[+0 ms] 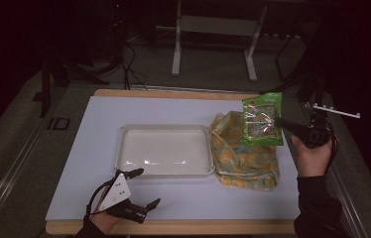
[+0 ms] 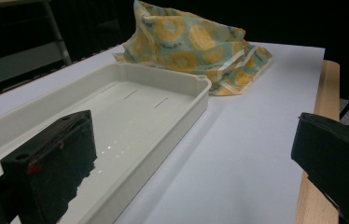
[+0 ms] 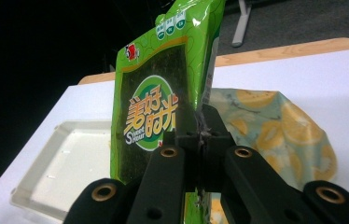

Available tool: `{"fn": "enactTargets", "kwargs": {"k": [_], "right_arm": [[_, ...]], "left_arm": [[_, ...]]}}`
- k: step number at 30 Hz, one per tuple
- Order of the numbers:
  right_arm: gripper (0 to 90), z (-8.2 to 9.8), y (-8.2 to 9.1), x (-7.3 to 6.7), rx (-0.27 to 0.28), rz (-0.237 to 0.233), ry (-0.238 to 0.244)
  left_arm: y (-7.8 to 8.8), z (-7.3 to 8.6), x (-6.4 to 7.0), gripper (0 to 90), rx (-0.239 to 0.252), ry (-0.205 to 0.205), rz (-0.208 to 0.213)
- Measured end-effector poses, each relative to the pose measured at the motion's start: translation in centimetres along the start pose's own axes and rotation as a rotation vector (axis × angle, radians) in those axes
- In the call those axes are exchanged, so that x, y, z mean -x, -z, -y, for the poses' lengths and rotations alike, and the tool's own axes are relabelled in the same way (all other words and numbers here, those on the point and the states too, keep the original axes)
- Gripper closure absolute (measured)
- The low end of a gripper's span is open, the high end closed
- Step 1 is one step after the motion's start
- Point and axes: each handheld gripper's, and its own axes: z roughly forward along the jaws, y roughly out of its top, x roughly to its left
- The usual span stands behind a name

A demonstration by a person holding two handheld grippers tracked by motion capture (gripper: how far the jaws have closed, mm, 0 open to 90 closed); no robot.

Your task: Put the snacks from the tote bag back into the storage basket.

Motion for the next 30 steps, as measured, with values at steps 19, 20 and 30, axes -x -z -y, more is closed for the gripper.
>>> {"fn": "enactTargets", "kwargs": {"k": [19,20,30], "right_arm": [[88.8,-0.9,-2.4,-3.0,-0.017,-0.042,0.031],[88.8,-0.9,-2.5,-3.2,-0.016,-0.046,0.031],[88.7,-0.7,-4.1,-4.8,-0.028,-0.071,0.044]], "left_arm": [[0.0,0.0,0.0,0.6,-0.001,-0.001,0.001],[0.0,0.0,0.0,0.6,-0.001,-0.001,0.001],[0.0,0.0,0.0,0.6,-0.004,-0.004,0.001]]}}
